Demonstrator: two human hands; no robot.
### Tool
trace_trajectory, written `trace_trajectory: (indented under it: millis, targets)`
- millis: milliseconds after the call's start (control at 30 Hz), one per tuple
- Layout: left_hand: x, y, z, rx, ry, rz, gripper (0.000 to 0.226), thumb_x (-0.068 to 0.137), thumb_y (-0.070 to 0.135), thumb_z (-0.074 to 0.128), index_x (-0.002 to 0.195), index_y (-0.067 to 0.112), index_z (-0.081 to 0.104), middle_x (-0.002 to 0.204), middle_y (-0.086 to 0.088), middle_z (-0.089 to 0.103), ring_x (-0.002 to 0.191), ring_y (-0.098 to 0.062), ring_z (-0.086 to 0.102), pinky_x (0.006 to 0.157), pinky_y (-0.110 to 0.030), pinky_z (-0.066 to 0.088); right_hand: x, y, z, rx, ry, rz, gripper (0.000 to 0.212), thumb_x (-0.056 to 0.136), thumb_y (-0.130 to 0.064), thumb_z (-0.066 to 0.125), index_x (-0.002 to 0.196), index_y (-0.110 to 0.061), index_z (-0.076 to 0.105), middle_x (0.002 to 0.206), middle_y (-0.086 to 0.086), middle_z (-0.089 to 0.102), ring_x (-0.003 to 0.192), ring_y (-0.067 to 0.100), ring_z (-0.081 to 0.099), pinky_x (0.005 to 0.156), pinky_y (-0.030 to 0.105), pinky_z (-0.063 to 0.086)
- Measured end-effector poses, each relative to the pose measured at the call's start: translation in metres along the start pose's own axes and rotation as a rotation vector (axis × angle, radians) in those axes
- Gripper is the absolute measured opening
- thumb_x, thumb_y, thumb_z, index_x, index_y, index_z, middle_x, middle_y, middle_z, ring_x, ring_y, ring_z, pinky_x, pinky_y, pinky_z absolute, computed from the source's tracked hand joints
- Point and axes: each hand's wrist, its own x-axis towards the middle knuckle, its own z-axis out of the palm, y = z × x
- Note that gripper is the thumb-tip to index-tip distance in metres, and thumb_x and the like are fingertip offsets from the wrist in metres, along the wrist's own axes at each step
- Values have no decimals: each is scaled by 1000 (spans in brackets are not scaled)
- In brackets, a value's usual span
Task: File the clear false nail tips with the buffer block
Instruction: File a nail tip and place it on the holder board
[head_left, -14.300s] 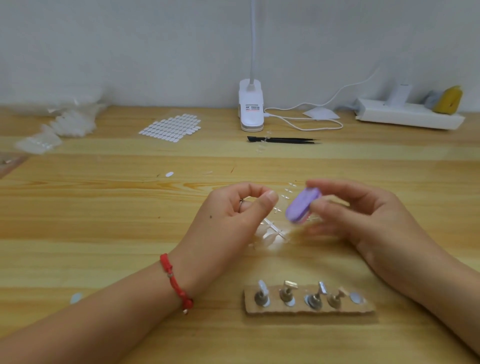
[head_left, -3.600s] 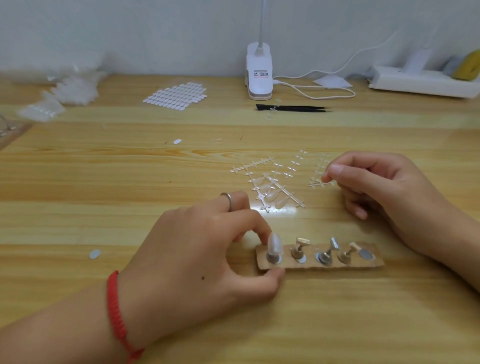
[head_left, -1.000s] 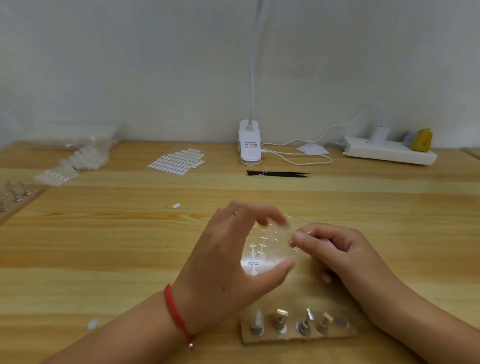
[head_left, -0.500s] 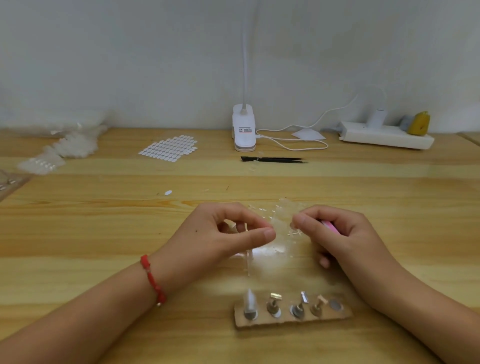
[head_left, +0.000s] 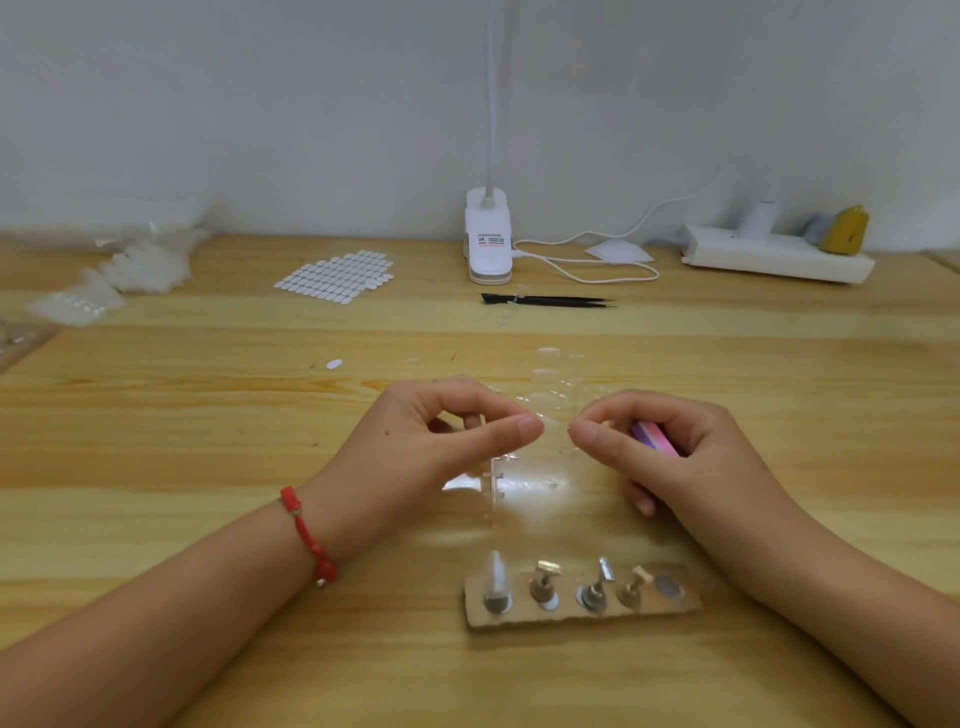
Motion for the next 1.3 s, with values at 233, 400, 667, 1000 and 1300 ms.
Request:
trace_trajectory:
  millis: [233,400,667,1000,1300]
  targets:
    - [0,-2,0,-33,-40,24,15,64,38,75,73,26,77,76,12,64,73,-28,50,70,-41,41,0,-1,-6,21,-126,21,19,67,-40,82,70,-23,74,66,21,51,46,12,40,51,13,37]
    - [0,-2,0,-34,-48,24,20,62,40,76,75,24,78,74,13,63,72,-28,48,70,-41,38,-1,-4,-4,49,-138,34,15,64,-38,73,66,-24,74,54,-7,53,45,8,40,48,12,36]
    - [-1,-2,0,5,-66,34,17,66,39,75,76,27,78,72,15,60,65,-27,44,65,-32,39,-1,-4,-3,36,-156,25,16,67,-37,82,68,-23,75,53,0,47,45,9,38,49,12,34]
    - [-2,-3,2,16,14,46,21,58,44,80,67,25,77,69,14,59,58,-17,43,53,-18,37,0,-2,2,18,5,36,21,61,-41,73,61,-21,69,74,31,51,42,9,40,45,15,37]
    - [-9,2,2,153,180,348,11,73,31,77,68,25,69,57,-8,55,55,-13,47,53,-29,37,1,3,-2,-71,-13,42,16,70,-36,77,75,-22,72,53,-1,45,42,5,39,45,12,34]
